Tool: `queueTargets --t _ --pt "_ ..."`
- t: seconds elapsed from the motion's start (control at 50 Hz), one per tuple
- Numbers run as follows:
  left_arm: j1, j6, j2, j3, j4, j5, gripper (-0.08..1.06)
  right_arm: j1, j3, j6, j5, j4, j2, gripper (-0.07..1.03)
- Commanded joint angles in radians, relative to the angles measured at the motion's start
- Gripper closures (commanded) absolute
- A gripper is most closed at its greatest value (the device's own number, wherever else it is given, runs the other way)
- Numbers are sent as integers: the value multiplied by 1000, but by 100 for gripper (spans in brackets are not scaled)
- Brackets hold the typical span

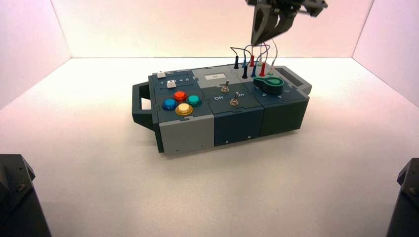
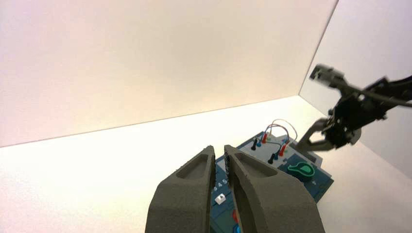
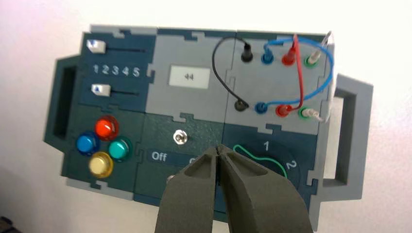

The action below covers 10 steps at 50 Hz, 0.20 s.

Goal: Turn the knob to position 6.

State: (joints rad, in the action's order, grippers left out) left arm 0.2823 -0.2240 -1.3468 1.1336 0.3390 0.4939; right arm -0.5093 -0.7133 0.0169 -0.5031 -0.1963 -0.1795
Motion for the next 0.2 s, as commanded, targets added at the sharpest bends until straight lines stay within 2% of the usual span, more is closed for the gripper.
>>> queueTargets --t 0.02,0.2 --pt "5 3 32 -35 0 -11 85 -2 43 3 -12 -5 -32 99" --pt "5 3 40 -31 -2 -11 85 0 49 3 -23 -5 -34 99"
